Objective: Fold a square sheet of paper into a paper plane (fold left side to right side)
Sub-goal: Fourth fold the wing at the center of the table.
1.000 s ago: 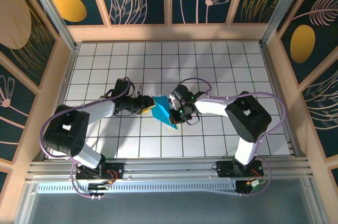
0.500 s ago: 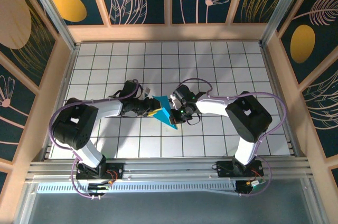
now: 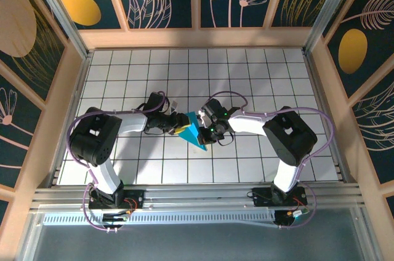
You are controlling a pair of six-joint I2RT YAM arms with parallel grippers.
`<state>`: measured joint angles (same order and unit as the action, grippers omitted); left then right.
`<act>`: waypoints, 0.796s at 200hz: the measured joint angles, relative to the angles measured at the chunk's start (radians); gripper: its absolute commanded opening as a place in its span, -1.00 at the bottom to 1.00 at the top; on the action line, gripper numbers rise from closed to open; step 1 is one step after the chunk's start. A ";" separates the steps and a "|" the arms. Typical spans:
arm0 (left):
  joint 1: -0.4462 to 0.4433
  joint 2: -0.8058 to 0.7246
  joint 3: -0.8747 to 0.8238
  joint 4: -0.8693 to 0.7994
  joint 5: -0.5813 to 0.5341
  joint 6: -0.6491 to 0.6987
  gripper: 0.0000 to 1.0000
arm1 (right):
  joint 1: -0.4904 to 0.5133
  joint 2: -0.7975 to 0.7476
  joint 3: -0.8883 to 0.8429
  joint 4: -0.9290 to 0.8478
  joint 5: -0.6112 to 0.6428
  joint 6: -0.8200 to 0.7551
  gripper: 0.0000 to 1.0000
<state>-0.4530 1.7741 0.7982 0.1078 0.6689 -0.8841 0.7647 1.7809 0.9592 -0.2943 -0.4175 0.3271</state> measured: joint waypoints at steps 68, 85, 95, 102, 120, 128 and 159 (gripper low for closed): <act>-0.004 0.030 0.042 -0.040 -0.035 0.006 -0.13 | 0.000 0.000 0.000 0.000 0.000 0.000 -0.85; -0.006 0.036 0.055 -0.056 -0.042 0.011 -0.13 | 0.000 0.000 0.000 0.000 0.000 0.000 -0.84; -0.006 0.040 0.062 -0.064 -0.043 0.016 -0.13 | 0.000 0.000 0.000 0.000 0.000 -0.001 -0.82; -0.008 0.043 0.068 -0.071 -0.045 0.019 -0.13 | 0.000 0.000 0.000 0.000 0.000 -0.001 -0.81; -0.010 0.051 0.084 -0.087 -0.051 0.029 -0.13 | 0.000 0.000 0.000 0.000 0.000 -0.001 -0.78; -0.011 0.055 0.090 -0.095 -0.053 0.035 -0.13 | 0.000 0.000 0.001 -0.001 0.000 -0.001 -0.76; -0.011 0.060 0.103 -0.114 -0.058 0.051 -0.13 | 0.000 0.000 0.003 -0.001 0.000 0.000 -0.70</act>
<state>-0.4641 1.8336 0.9009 -0.0059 0.6109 -0.8333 0.7643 1.7809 0.9623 -0.2955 -0.4179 0.3267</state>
